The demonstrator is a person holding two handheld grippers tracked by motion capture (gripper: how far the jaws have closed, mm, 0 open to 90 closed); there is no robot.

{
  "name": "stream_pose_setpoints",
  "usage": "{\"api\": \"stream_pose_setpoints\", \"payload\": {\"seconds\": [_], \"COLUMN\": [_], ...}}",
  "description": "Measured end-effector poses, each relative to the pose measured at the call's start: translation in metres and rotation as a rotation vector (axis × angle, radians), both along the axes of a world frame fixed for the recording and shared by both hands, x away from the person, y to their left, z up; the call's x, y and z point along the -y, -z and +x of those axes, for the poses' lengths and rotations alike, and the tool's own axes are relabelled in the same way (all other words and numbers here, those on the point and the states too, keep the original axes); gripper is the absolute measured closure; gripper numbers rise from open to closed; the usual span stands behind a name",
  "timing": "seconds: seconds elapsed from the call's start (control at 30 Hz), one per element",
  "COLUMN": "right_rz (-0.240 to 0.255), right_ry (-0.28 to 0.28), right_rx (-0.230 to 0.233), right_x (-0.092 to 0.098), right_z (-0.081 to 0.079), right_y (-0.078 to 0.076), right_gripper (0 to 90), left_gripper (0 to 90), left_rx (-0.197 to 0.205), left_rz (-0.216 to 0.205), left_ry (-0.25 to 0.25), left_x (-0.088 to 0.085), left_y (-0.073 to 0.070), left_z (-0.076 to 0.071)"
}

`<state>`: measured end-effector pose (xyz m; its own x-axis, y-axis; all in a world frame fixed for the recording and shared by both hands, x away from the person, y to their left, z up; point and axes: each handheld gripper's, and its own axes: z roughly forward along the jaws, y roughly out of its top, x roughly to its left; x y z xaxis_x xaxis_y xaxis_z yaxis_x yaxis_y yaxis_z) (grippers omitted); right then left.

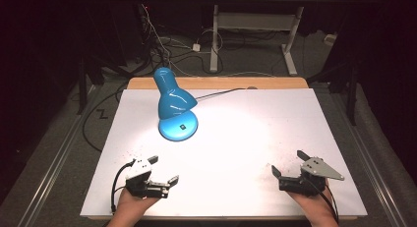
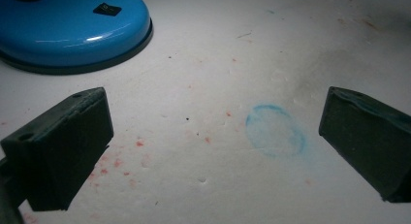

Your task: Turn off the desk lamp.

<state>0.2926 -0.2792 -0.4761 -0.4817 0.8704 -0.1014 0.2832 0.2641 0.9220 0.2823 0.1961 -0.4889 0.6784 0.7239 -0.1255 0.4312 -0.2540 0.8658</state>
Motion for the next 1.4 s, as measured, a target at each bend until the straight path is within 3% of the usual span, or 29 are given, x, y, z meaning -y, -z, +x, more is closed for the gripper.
{"api": "stream_pose_setpoints", "payload": {"seconds": [0.53,0.97,1.4], "right_rz": [-0.003,0.007,0.007], "right_ry": [-0.004,-0.007,-0.010], "right_rx": [0.012,0.013,0.011], "right_x": [0.0001,0.0005,0.0006], "right_z": [-0.0027,-0.0037,-0.0034], "right_y": [-0.0021,-0.0027,-0.0020], "right_gripper": [0.4,0.4,0.4], "left_gripper": [0.0,0.0,10.8], "left_rx": [-0.004,-0.031,-0.036], "left_rz": [0.018,0.011,0.005], "left_ry": [0.008,0.014,0.040], "left_x": [-0.0001,-0.0003,-0.0015], "left_y": [-0.0008,0.0004,0.0018], "left_z": [0.0022,0.0043,0.0042]}}
